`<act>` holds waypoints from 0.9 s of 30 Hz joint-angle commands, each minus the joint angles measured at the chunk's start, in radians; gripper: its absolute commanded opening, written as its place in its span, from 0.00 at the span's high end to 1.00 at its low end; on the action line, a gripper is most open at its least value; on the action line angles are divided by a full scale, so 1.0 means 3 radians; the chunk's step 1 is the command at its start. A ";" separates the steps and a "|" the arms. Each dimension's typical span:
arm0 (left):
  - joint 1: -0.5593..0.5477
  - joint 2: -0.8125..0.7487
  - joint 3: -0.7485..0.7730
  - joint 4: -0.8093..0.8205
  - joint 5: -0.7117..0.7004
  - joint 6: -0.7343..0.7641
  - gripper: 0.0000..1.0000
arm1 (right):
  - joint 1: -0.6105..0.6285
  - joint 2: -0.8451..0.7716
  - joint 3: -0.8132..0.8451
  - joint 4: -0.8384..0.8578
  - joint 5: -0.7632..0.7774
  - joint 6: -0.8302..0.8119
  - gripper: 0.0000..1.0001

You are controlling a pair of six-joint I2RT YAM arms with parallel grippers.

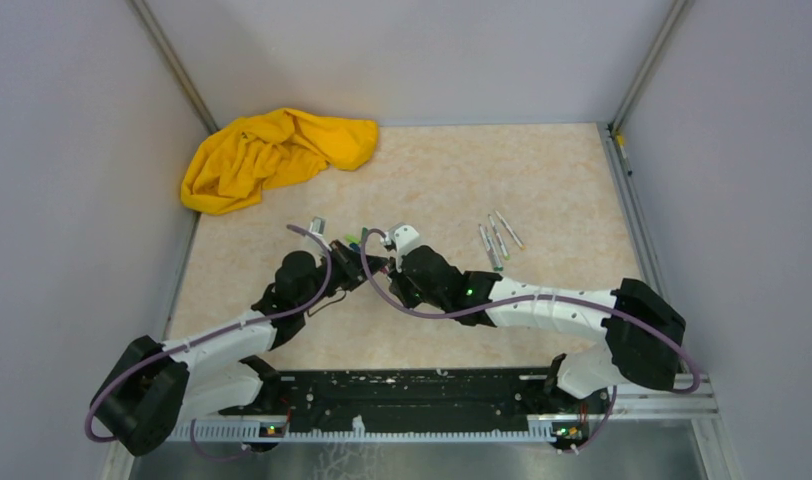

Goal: Open the pen caps

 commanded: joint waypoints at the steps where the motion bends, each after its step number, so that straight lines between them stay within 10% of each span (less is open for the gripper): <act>1: -0.0029 -0.0086 -0.0041 0.0069 -0.0083 -0.0055 1.00 | 0.0032 -0.0041 0.0054 0.0163 0.0035 -0.0009 1.00; 15: 0.0522 0.0277 0.0553 -0.0343 -0.0371 0.0019 1.00 | 0.0057 -0.0851 -0.0832 0.0143 0.0167 0.0238 1.00; 27: 0.0588 0.0403 0.0857 -0.1619 -0.0956 0.0641 1.00 | -0.0346 -0.0756 -0.0368 -0.0399 0.0725 0.0040 1.00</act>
